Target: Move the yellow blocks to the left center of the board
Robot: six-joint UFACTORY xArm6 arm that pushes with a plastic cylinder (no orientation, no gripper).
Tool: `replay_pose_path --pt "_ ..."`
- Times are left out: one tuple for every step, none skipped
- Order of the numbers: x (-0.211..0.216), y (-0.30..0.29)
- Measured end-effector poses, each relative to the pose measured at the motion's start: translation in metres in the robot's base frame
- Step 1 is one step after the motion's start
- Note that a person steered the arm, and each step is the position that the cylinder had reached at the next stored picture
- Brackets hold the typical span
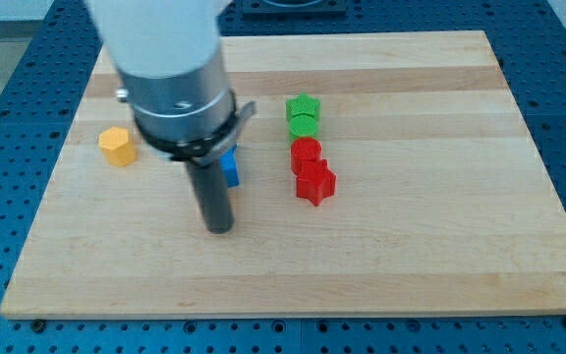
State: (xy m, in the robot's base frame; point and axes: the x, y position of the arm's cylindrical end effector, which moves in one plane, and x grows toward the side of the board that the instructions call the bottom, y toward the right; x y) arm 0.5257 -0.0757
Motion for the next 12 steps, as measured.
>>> replay_pose_path --pt "-0.018 0.013" --pt "-0.036 -0.026" --pt "-0.036 -0.069" --pt "-0.025 -0.084" --pt "-0.018 -0.098" --pt "-0.018 -0.117" --pt "-0.020 -0.138" --pt "-0.033 -0.149" --pt "-0.057 -0.150" --pt "-0.072 -0.150" --pt "-0.067 -0.150" --pt "-0.049 -0.137"
